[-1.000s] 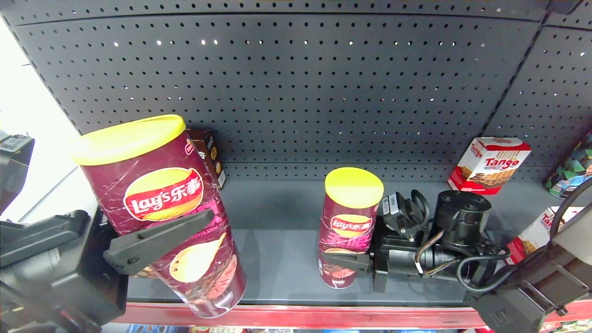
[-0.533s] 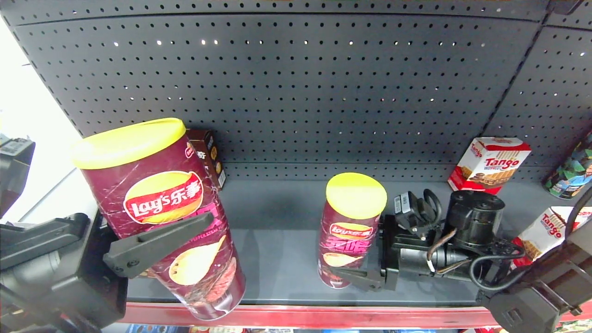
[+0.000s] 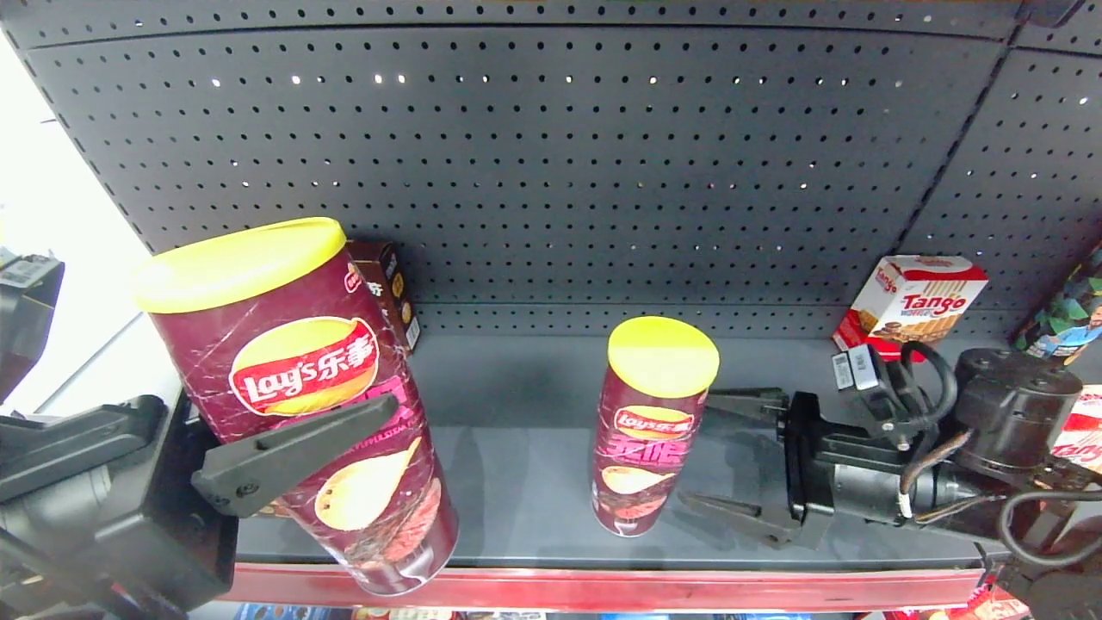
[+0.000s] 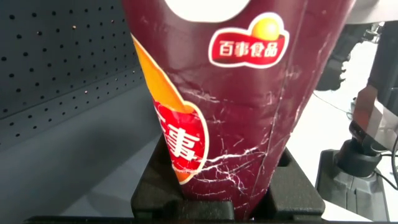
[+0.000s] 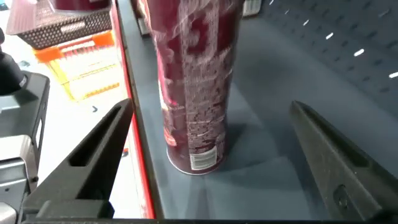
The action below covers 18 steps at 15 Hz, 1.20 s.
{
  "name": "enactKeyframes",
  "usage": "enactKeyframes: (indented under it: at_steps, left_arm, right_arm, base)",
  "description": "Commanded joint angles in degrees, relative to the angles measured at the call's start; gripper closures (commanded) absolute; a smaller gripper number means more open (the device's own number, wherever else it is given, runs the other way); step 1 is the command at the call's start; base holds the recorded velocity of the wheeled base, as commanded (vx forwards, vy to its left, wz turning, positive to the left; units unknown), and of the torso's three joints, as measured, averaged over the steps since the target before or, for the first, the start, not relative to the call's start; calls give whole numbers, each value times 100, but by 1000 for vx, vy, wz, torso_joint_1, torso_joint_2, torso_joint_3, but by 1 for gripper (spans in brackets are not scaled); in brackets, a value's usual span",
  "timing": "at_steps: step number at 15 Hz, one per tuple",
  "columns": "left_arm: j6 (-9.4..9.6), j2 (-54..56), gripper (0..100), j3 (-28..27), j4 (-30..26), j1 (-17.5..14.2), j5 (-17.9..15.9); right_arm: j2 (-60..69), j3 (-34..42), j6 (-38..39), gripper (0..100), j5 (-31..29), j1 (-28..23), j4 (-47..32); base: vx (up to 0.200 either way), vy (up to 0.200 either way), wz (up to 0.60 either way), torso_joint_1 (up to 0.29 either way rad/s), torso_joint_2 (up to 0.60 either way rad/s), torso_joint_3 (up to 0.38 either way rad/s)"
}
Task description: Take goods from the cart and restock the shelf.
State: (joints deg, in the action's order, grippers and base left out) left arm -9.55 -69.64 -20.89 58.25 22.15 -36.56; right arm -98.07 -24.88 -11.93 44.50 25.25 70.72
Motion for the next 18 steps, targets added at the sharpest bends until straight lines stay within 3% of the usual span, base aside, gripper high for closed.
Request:
enactKeyframes:
  at_steps: [1, 4, 5, 7, 10, 13, 14, 15, 16, 18]
  left_arm:
    - [-3, 4, 100, -11, 2, -9, 0]
    - [-3, 65, 100, 24, 2, -9, 0]
    - [-3, 127, 100, 50, -15, -9, 8]
    - [-3, 135, 100, -2, -24, -9, 8]
    - [14, 83, 100, -187, -6, 26, -9]
    - [23, -14, 100, -415, -6, 61, -18]
    - [23, 4, 100, -398, -6, 61, -18]
    - [23, 4, 100, -398, -6, 61, -18]
    - [32, 12, 100, -354, -15, 61, -18]
    - [32, 4, 100, -363, -15, 61, -18]
  right_arm:
    - [922, 440, 7, 0, -29, -248, -5]
    - [2038, 1047, 68, 0, -196, -881, -32]
    - [2776, 1108, 235, 0, -451, -1417, -208]
    - [4068, 1012, 499, 0, -1347, -2358, -1166]
    - [5852, 1029, 675, 0, -2314, -3272, -3266]
    - [7628, 1170, 833, 0, -2806, -3579, -5701]
    - [8041, 1293, 842, 0, -2929, -3606, -6184]
    - [8041, 1293, 842, 0, -2929, -3606, -6184]
    - [8876, 1662, 842, 0, -3474, -3597, -6975]
    - [9245, 2321, 868, 0, -4063, -3588, -6940]
  base:
    - [0, 0, 0, 0, 0, 0]
    - [0, 0, 0, 0, 0, 0]
    - [0, 0, 0, 0, 0, 0]
    - [0, 0, 0, 0, 0, 0]
    - [0, 0, 0, 0, 0, 0]
    - [0, 0, 0, 0, 0, 0]
    - [0, 0, 0, 0, 0, 0]
    - [0, 0, 0, 0, 0, 0]
    - [0, 0, 0, 0, 0, 0]
    - [0, 0, 0, 0, 0, 0]
